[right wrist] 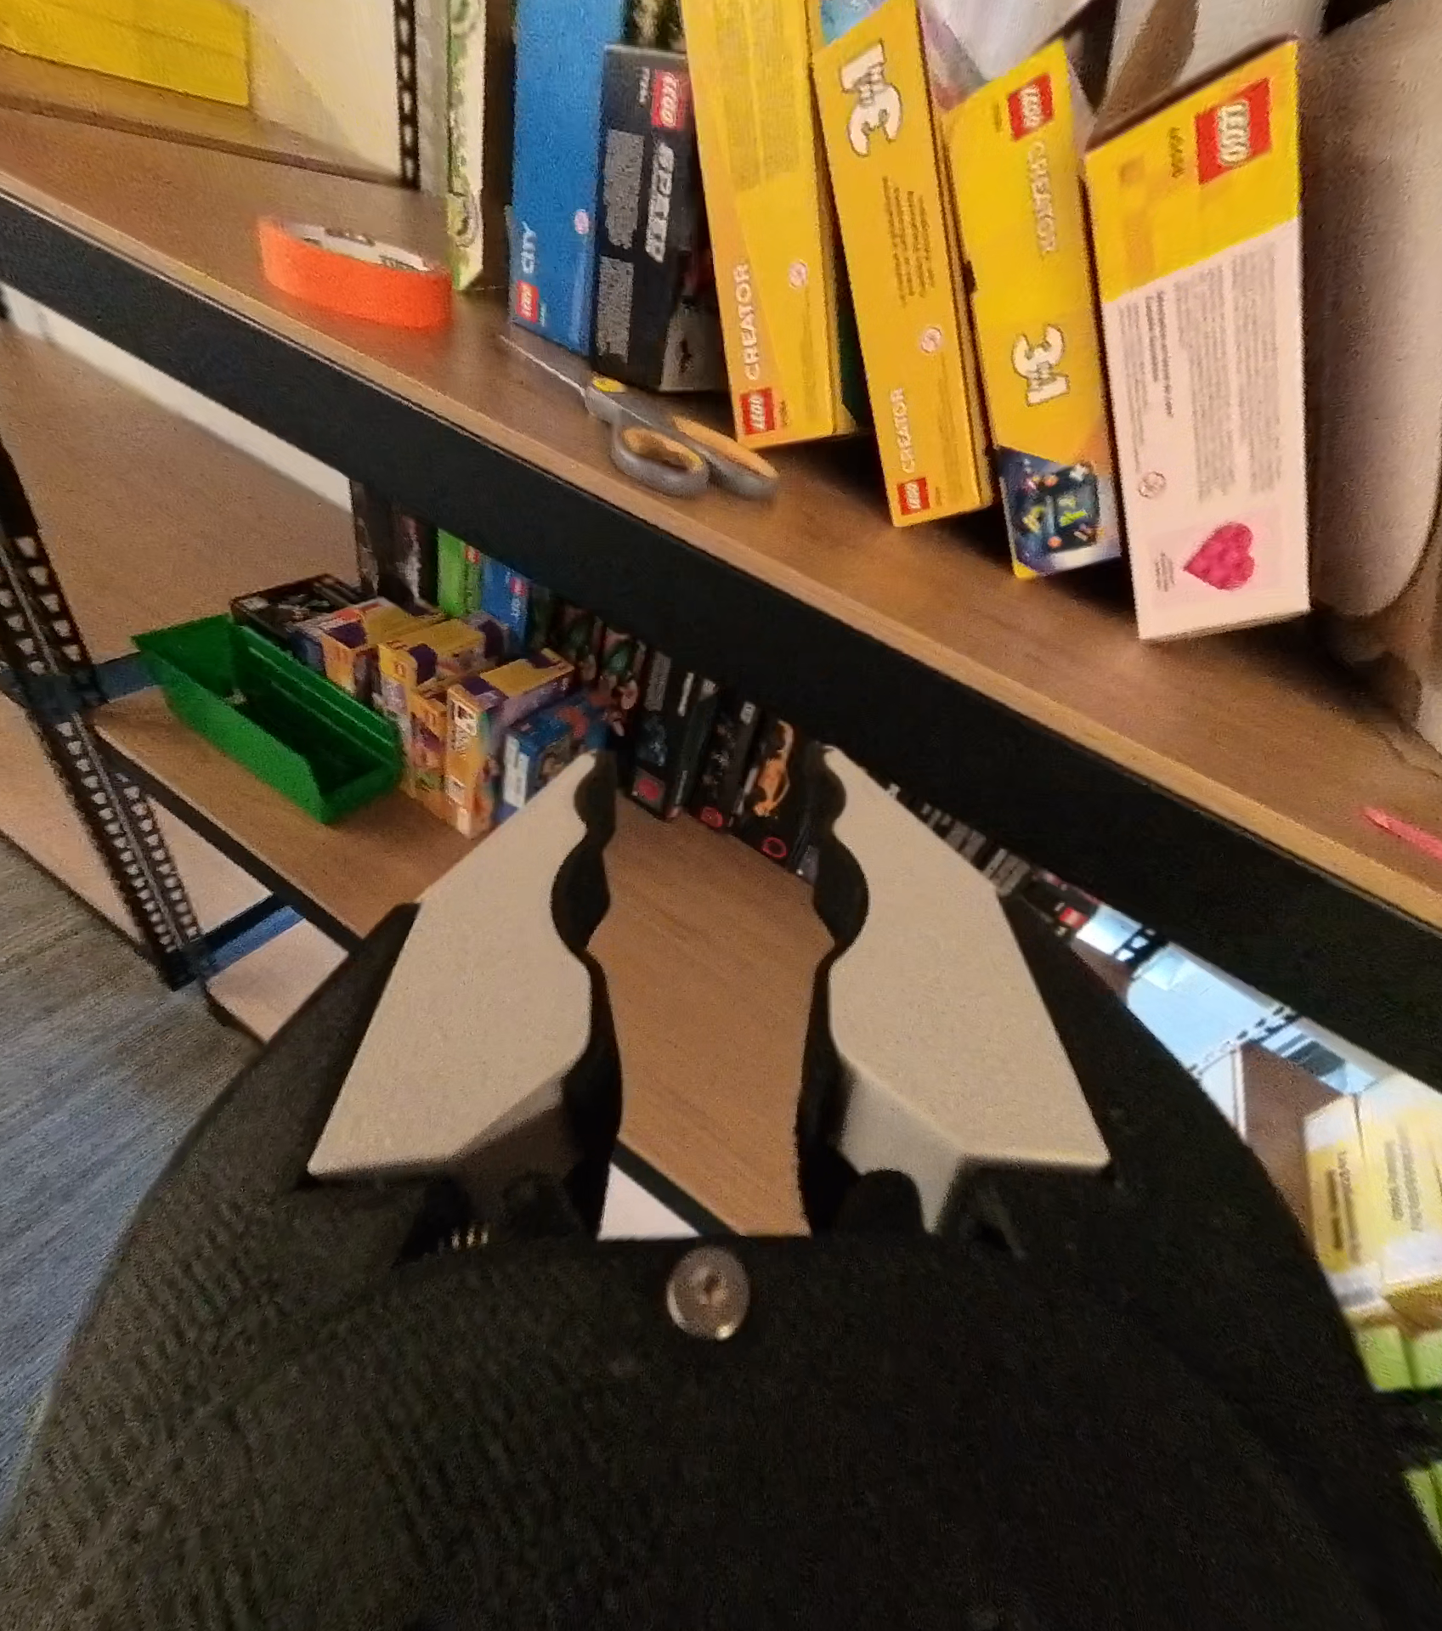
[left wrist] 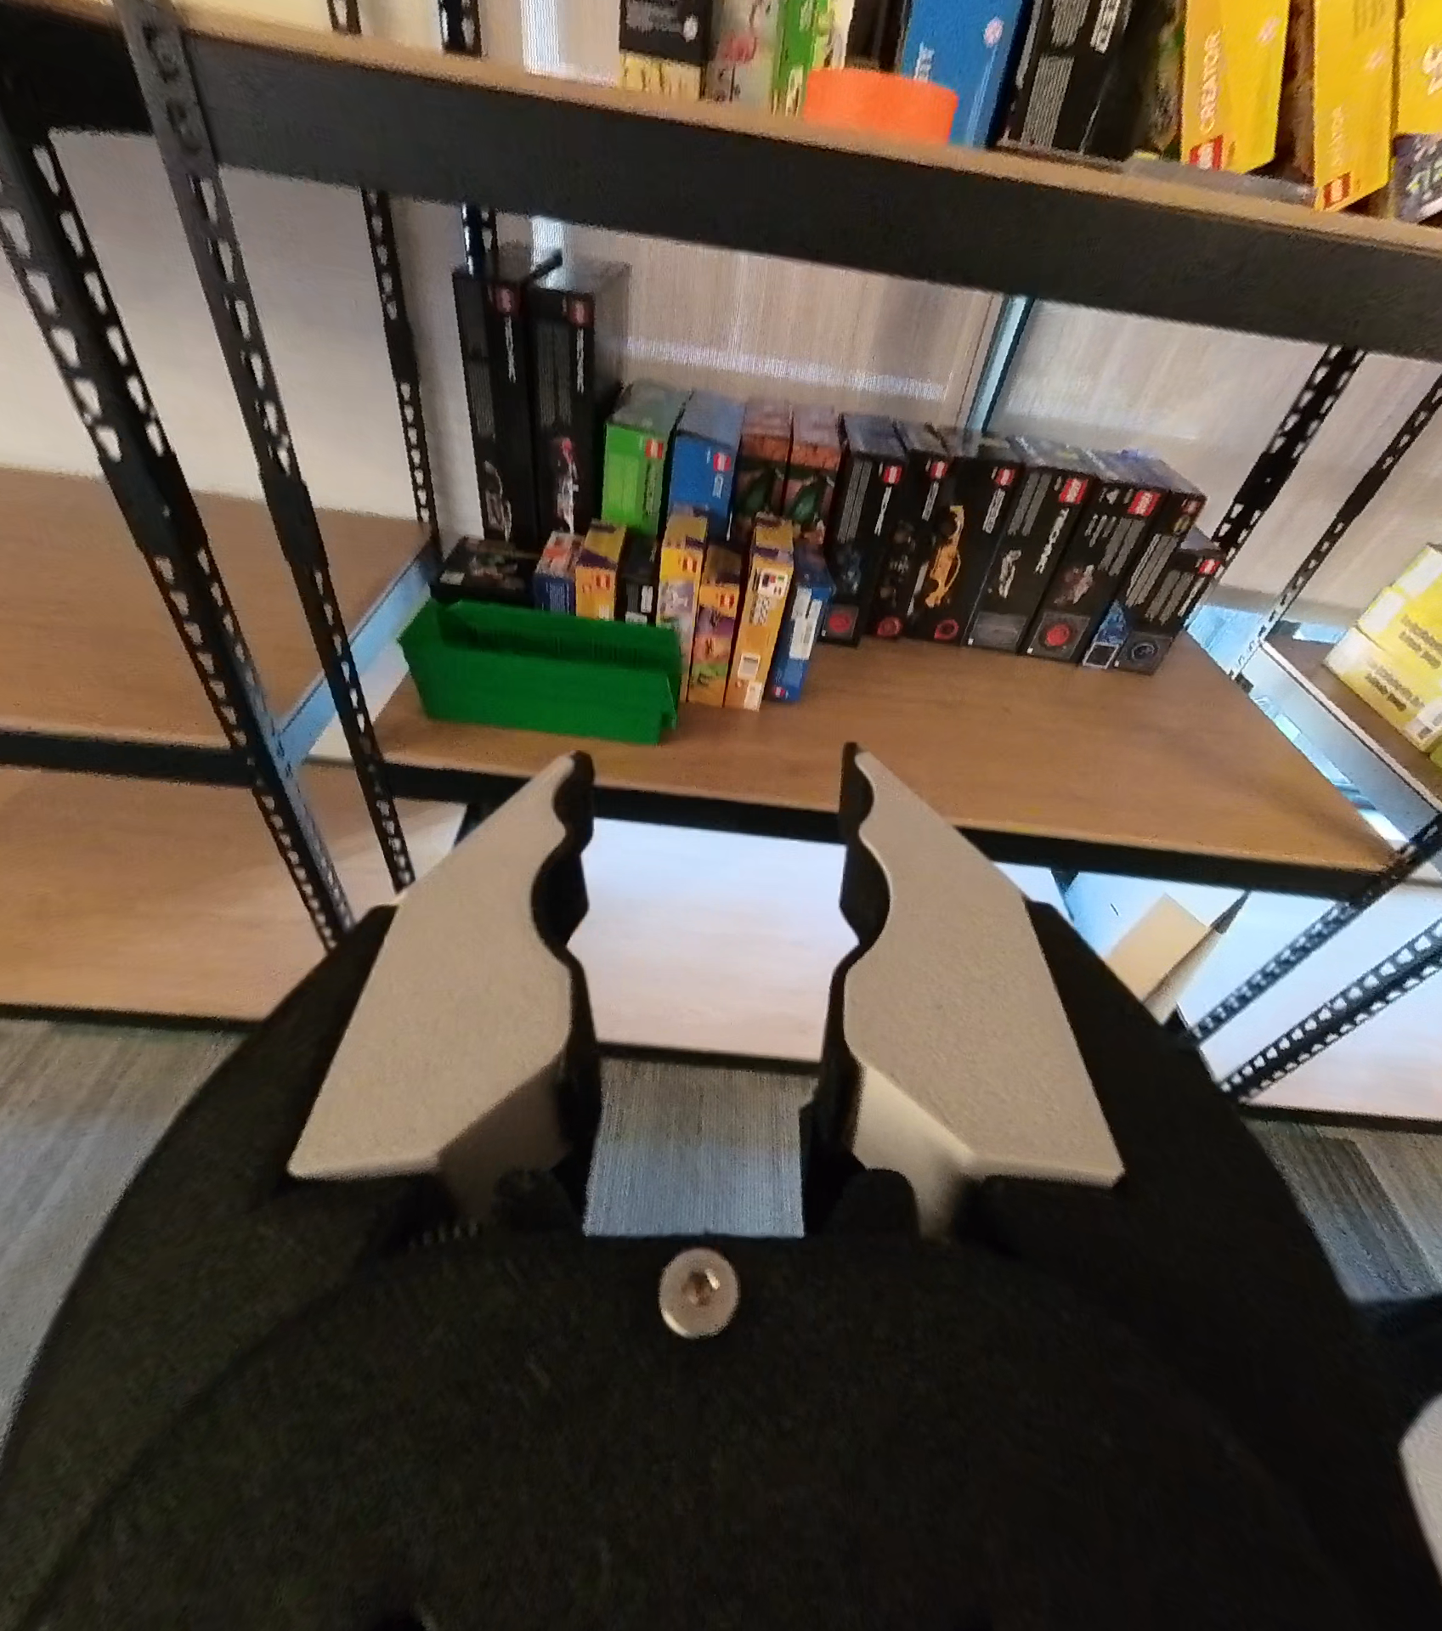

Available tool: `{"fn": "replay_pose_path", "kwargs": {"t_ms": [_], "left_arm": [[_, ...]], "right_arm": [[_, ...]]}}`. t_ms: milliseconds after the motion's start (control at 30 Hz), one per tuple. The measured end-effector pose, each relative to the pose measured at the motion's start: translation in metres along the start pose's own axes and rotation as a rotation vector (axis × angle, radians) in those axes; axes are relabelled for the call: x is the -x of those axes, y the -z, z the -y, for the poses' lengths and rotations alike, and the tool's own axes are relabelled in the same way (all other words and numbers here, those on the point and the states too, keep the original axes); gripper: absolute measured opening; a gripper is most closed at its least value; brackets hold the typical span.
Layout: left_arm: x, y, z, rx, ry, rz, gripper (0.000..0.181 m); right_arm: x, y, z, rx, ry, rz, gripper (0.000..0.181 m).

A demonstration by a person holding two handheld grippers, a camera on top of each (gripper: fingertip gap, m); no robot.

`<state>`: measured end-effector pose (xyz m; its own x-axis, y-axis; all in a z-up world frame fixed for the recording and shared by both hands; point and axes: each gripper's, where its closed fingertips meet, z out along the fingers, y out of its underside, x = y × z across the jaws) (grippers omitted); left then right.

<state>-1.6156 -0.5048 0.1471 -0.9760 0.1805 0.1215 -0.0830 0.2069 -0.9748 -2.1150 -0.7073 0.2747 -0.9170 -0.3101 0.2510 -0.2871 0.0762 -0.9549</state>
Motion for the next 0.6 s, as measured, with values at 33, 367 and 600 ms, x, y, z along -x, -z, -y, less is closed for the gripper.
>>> {"fn": "replay_pose_path", "kwargs": {"t_ms": [33, 367, 600], "left_arm": [[-0.001, -0.01, 0.006, -0.013, -0.012, -0.007, 0.054], [-0.043, -0.168, 0.101, -0.114, -0.095, -0.205, 0.053], [-0.034, -0.238, 0.141, -0.127, -0.164, -0.226, 0.051]], "right_arm": [[0.003, -0.003, 0.007, 0.012, -0.006, 0.011, 0.043], [0.036, -0.064, 0.06, -0.098, -0.064, 0.14, 0.04], [0.092, -0.132, 0.11, -0.104, -0.001, 0.31, 0.044]]}}
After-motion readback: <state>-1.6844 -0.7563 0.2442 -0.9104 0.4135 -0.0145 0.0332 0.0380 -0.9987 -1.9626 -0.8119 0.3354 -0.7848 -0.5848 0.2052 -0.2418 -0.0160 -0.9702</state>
